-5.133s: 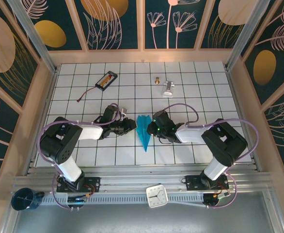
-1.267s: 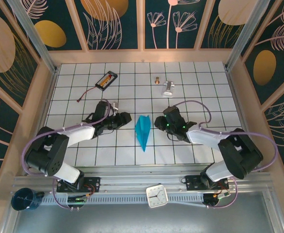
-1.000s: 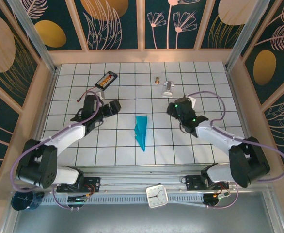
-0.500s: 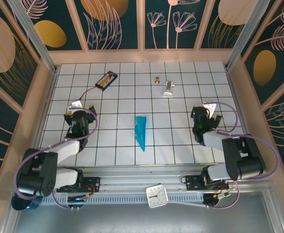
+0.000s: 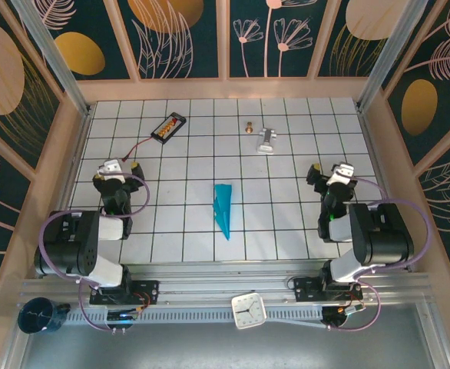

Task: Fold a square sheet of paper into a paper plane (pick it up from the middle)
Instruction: Reset both arms

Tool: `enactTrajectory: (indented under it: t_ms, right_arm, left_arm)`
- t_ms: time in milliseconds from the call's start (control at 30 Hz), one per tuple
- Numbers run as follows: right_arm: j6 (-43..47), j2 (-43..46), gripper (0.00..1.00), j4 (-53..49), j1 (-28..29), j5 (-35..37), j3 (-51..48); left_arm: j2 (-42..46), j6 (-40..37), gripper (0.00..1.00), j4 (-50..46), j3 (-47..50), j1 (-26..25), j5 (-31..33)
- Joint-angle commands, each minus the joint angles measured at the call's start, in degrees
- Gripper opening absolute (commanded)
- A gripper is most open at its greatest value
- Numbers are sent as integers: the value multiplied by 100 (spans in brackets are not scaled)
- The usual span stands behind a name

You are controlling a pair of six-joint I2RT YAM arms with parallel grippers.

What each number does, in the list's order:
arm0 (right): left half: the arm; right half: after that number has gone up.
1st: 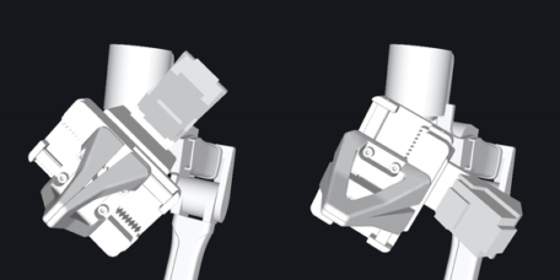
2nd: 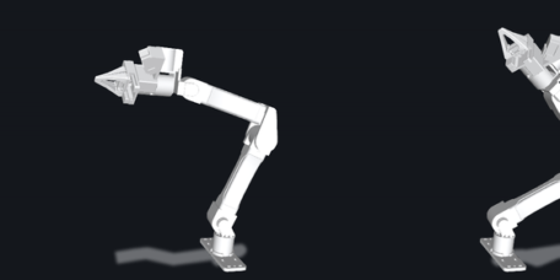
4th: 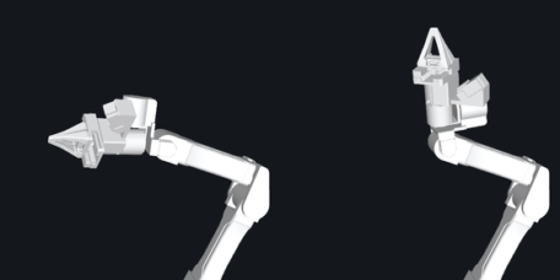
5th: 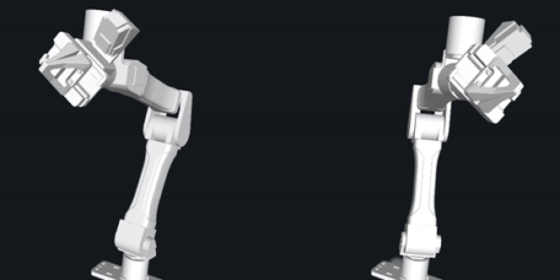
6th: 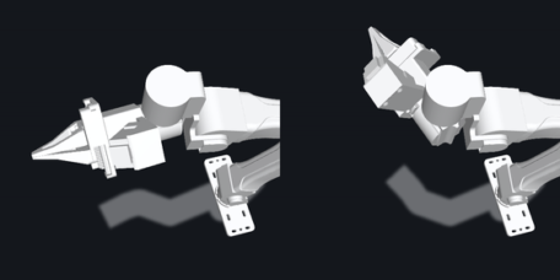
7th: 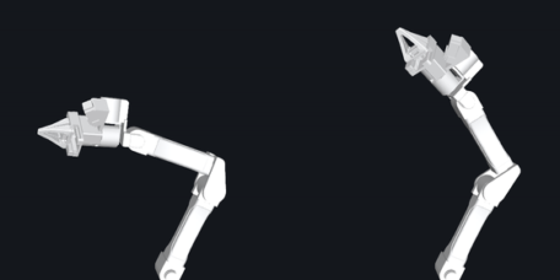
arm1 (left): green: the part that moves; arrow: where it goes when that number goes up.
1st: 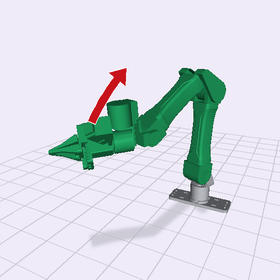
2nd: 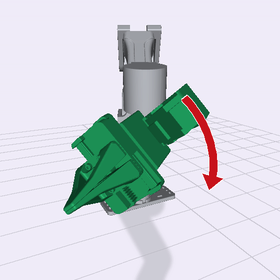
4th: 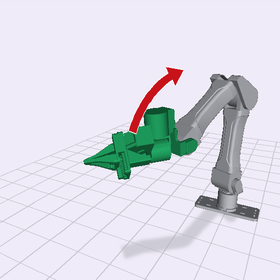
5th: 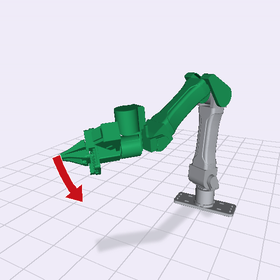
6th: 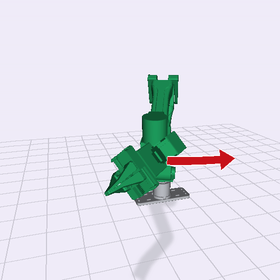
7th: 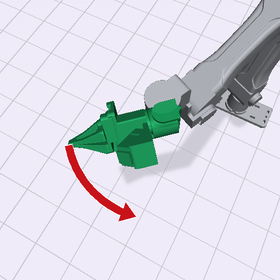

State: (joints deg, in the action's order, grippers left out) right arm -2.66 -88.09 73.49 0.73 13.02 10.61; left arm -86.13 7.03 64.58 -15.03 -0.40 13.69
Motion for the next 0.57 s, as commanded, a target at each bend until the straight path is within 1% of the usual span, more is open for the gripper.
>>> enactTrajectory:
  t_ms: [0, 33, 67, 100, 267, 533]
  right_arm:
    - [34, -60, 99, 686, -31, -287, -92]
    - [12, -107, 99, 566, -31, -179, -11]
    - [50, -193, 99, 646, -32, -154, 41]
    - [28, -129, 99, 457, -28, -182, 78]
    - [52, -152, 99, 545, -22, -186, 54]
    - [45, -152, 99, 510, -22, -203, 71]
  left_arm:
    - [-169, -229, 99, 993, 164, 31, -714]
    - [-107, -246, 99, 796, 122, 27, -719]
    - [-152, -239, 99, 929, 147, 32, -702]
    - [-132, -250, 99, 874, 141, 28, -701]
    - [-126, -219, 99, 967, 186, 31, -581]
    - [-113, -218, 99, 963, 195, 29, -587]
